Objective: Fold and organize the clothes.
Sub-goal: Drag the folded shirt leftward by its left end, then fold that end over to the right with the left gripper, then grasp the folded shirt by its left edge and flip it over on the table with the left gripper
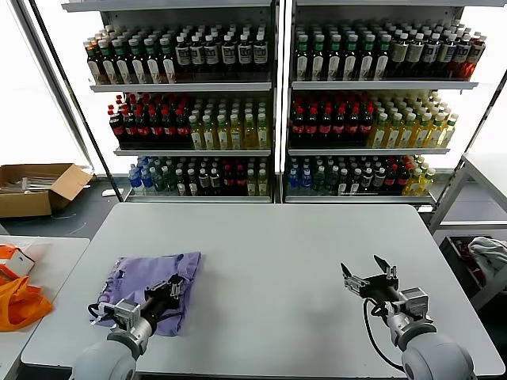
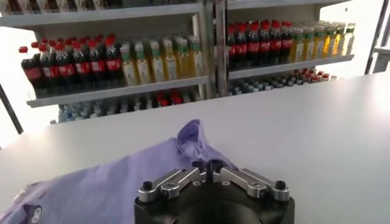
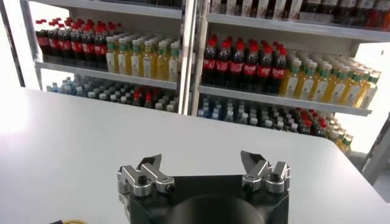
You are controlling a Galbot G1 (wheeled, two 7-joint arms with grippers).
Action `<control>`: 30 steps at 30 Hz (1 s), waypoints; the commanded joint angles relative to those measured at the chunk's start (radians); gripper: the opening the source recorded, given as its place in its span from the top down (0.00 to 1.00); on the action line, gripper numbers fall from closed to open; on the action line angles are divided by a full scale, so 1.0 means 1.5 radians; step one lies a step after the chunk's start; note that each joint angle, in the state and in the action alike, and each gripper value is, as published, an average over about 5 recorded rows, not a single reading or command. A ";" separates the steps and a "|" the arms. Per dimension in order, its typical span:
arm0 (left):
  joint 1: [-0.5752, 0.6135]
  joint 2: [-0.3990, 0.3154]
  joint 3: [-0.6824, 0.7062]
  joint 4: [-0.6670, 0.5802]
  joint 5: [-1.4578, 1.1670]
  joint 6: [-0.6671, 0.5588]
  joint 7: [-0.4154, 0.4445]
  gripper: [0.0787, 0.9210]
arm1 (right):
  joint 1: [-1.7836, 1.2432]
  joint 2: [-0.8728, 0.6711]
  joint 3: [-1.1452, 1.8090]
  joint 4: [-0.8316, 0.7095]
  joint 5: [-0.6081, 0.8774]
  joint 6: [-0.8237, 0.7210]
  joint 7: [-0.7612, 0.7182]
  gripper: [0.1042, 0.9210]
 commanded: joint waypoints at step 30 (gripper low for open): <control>0.035 0.066 -0.226 0.064 -0.027 -0.041 0.010 0.12 | 0.060 -0.012 -0.051 -0.034 0.007 0.008 0.003 0.12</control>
